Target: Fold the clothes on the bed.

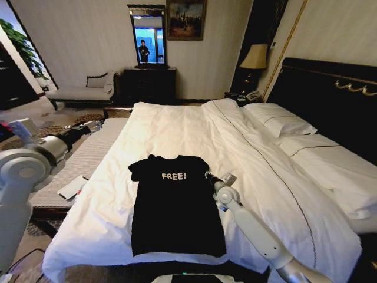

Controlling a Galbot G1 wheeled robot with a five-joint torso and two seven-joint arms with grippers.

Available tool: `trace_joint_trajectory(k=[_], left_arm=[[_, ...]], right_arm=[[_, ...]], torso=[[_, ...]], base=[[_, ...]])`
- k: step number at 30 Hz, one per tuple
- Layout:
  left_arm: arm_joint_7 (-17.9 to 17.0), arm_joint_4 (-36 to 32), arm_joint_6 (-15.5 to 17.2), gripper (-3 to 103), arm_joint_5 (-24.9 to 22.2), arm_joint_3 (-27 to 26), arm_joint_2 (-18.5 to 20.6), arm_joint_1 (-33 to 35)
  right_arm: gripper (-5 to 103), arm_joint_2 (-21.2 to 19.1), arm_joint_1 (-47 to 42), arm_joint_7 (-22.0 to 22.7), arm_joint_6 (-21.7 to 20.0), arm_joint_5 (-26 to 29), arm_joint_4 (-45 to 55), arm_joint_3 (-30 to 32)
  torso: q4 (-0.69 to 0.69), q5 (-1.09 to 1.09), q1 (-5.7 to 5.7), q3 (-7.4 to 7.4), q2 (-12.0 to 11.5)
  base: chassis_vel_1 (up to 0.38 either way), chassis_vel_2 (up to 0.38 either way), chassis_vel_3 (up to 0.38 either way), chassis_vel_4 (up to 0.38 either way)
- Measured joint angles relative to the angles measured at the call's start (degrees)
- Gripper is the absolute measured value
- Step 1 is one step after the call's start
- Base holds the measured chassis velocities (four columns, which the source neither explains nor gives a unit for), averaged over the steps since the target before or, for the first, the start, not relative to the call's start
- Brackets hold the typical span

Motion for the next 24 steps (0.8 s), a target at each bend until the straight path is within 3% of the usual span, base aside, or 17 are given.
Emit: trace_joint_trajectory(k=[3, 24], left_arm=[[0.04, 0.47, 0.0, 100, 0.01, 0.16, 0.06, -0.46], [0.15, 0.72, -0.06, 100, 0.02, 0.02, 0.03, -0.26]], right_arm=[[4, -0.34, 0.81, -0.78, 0.46, -0.45, -0.7, -0.2], [0, -4.44, 7.14, -2.82, 1.28, -3.98, -7.29, 1.43]], torso=[[0.0, 0.0, 0.0, 0.0, 0.0], [0.0, 0.01, 0.0, 0.0, 0.0]], base=[[0.0, 0.0, 0.0, 0.0], [0.0, 0.0, 0.0, 0.0]])
